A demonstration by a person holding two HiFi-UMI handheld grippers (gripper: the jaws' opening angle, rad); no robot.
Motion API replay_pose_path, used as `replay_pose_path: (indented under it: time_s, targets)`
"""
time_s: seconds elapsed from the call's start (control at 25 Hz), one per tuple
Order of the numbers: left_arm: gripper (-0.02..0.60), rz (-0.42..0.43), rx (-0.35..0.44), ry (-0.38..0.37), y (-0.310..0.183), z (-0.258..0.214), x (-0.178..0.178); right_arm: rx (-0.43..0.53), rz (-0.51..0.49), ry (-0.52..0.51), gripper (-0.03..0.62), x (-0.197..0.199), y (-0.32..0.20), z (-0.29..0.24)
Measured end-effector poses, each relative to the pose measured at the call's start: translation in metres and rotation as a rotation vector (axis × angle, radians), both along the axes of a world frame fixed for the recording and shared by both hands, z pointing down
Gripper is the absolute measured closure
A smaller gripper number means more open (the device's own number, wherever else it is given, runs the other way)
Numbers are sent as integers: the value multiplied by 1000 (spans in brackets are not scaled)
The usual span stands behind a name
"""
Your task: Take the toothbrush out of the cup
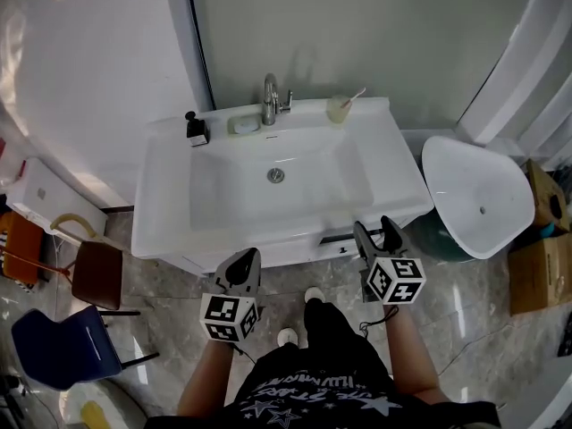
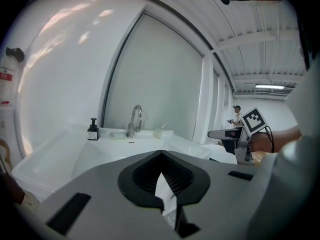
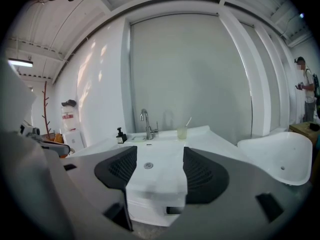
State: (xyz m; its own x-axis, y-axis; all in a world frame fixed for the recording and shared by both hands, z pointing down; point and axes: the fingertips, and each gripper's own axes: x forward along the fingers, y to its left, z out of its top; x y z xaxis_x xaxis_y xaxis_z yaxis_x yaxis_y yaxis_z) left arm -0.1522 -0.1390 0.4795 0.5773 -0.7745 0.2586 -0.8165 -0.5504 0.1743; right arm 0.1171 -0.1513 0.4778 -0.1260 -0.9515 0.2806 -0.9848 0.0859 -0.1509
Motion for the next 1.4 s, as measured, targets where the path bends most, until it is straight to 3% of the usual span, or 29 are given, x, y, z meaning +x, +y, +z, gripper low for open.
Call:
replay_pose_path:
  time_s: [0.32, 0.88, 1.4]
  targets:
    - [569, -32, -13, -19, -58, 8, 10, 9, 5, -18, 309, 23, -88, 13]
    - [569, -118, -13, -51, -221, -4, 72, 4, -27, -94, 310, 100, -291, 9]
    - [569, -160, -35, -77, -305, 0, 112, -60, -17, -172, 384, 144, -416, 43]
